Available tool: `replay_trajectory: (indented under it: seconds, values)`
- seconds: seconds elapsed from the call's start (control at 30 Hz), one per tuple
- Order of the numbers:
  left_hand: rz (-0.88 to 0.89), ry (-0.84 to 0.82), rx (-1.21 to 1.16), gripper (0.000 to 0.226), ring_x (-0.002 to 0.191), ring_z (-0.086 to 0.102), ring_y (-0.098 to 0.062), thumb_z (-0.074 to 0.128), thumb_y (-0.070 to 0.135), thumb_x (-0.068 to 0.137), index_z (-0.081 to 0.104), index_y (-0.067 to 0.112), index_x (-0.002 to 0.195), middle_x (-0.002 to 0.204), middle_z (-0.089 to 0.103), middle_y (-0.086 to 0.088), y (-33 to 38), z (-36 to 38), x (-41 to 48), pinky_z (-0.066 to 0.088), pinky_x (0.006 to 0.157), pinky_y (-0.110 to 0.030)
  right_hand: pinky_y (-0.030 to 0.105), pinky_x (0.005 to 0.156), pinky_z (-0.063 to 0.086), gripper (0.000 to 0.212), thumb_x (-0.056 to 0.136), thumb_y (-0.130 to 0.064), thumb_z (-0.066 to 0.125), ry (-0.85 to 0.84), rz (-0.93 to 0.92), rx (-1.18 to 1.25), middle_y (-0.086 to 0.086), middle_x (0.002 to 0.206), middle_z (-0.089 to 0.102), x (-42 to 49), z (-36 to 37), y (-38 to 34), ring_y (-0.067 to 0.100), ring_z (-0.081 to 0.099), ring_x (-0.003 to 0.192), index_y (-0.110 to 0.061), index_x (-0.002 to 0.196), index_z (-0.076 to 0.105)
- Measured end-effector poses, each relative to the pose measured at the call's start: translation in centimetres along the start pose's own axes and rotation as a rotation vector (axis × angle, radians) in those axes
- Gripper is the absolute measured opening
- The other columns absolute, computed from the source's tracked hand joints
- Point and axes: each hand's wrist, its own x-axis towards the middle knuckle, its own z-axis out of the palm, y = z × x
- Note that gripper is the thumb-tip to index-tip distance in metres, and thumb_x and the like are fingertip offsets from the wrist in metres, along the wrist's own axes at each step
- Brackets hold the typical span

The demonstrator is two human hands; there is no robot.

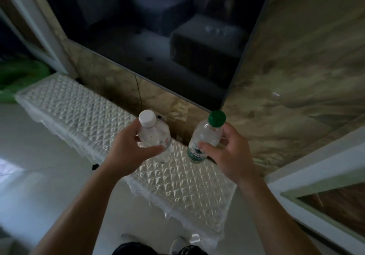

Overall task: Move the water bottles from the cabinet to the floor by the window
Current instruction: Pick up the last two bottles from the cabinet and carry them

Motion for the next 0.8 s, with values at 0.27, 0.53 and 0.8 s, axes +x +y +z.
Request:
replay_trajectory:
  seconds: [0.27,0.53,0.8]
  values:
    - [-0.036,0.153,-0.049,0.066,0.088,0.064,-0.002,0.087,0.038,0.056,0.057,0.036,0.115,0.096,0.065,0.018,-4.2,-7.3,-2.7,0.054,0.077,-0.027,0.028,0.074,0.058,0.036,0.073,-0.025,0.082,-0.164,-0.064,0.001,-0.01,0.094,0.071,1.0,7.7,-4.2,0.006,0.068,0.087,-0.035,0.102,0.063]
    - [-0.103,0.247,-0.09,0.06,0.088,0.063,0.005,0.089,0.021,0.06,0.054,0.047,0.101,0.095,0.065,0.02,-8.5,-16.6,-6.3,0.055,0.073,-0.021,0.044,0.085,0.058,0.042,0.071,-0.039,0.078,-0.284,-0.101,0.009,-0.012,0.102,0.07,0.6,17.7,-8.8,0.009,0.067,0.097,-0.04,0.109,0.06]
    - [-0.14,0.315,-0.12,0.066,0.086,0.066,-0.001,0.09,0.015,0.06,0.059,0.024,0.118,0.1,0.068,0.01,-14.3,-25.3,-9.6,0.049,0.069,-0.01,0.047,0.086,0.056,0.045,0.069,-0.045,0.076,-0.318,-0.165,-0.014,-0.012,0.105,0.069,-0.3,27.8,-13.1,0.011,0.066,0.1,-0.04,0.111,0.06]
